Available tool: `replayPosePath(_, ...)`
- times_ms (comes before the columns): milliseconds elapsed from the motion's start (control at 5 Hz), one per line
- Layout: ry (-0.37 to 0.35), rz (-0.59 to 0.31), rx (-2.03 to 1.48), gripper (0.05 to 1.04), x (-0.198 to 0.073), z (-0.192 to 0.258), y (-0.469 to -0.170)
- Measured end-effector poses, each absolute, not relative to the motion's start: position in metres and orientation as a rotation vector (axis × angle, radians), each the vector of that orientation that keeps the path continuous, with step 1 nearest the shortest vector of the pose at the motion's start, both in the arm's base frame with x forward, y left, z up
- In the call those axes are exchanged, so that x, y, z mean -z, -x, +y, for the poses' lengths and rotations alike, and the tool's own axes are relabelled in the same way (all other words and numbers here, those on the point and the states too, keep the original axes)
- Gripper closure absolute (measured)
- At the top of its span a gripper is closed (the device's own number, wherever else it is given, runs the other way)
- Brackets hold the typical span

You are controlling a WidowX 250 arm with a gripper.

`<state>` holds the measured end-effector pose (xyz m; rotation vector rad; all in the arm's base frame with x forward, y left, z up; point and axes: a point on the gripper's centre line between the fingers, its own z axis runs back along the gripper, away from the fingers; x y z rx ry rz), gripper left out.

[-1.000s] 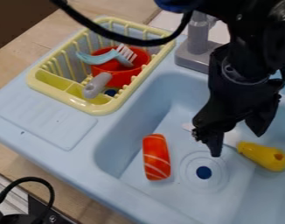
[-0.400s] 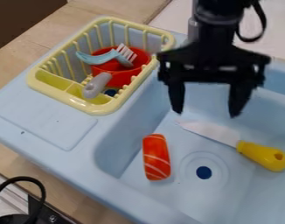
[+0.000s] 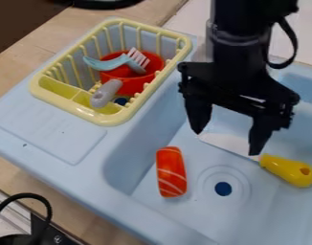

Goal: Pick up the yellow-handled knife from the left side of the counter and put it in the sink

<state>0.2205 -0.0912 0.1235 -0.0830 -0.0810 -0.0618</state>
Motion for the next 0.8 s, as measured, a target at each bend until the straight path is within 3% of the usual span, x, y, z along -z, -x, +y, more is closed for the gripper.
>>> replayPosePath(400,0.104,-0.011,0.398,0.086,-0.134,-0.088,-0.205)
replayPosePath(600,0.038,-0.013,0.416,0.086,-0.133,-0.081,-0.190)
replayPosePath(800,0.019,-0.021,0.387,0.086,-0.133,-0.077,-0.183)
